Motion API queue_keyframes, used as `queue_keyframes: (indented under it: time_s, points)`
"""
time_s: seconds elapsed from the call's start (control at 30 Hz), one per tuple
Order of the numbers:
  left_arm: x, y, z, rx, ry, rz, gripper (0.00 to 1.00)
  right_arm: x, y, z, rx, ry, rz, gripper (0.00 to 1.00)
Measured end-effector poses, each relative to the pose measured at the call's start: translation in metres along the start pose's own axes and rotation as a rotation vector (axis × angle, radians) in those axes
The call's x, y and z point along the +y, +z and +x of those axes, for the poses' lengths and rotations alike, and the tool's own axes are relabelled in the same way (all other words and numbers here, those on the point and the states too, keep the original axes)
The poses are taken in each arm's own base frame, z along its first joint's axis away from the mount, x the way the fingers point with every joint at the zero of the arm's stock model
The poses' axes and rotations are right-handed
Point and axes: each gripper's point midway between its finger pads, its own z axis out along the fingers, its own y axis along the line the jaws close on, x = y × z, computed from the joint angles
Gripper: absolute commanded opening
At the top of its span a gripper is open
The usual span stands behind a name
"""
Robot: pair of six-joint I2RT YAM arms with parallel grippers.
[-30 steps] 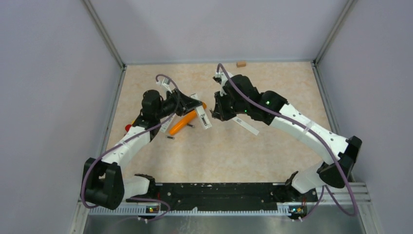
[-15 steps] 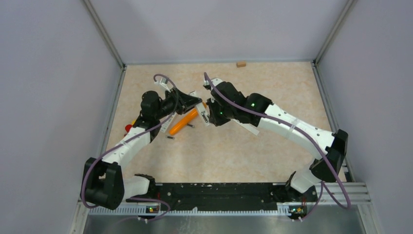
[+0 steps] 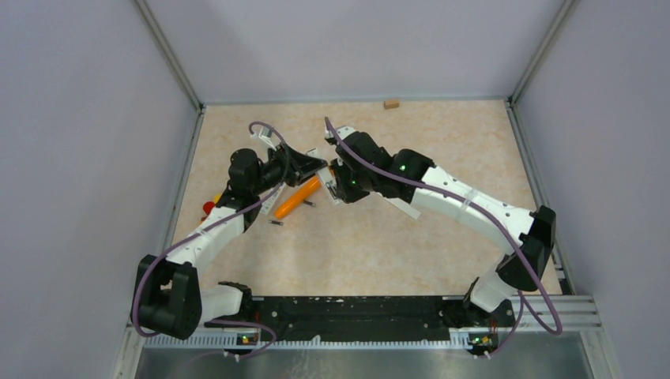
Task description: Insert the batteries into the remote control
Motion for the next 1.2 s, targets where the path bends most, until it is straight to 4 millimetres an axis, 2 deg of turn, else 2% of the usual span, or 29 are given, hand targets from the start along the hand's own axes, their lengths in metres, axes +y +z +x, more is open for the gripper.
queue_keyframes:
  time_s: [0.13,0.2,0.47,0.67,1.03,1.2]
  points:
    - [-0.001,0.000,0.000,-0.001,0.000,0.005,0.00,-0.001,0.000,-0.001,-0.004,0.004,0.007,0.23]
    - [-0.002,0.000,-0.001,-0.003,0.002,0.006,0.00,-0.002,0.001,-0.002,-0.005,0.010,0.017,0.25]
    - [-0.002,0.000,-0.001,-0.004,-0.007,0.008,0.00,-0.005,0.002,-0.004,-0.020,0.047,0.045,0.22]
    - [-0.003,0.000,-0.001,-0.005,-0.022,0.011,0.00,-0.003,0.003,-0.013,-0.060,0.095,0.046,0.19]
    - [-0.003,-0.001,-0.001,-0.010,-0.051,0.007,0.00,-0.004,0.003,-0.017,-0.081,0.147,0.066,0.36]
    - [-0.007,-0.002,-0.002,-0.014,-0.077,0.014,0.00,-0.002,-0.004,-0.021,-0.099,0.167,0.054,0.44]
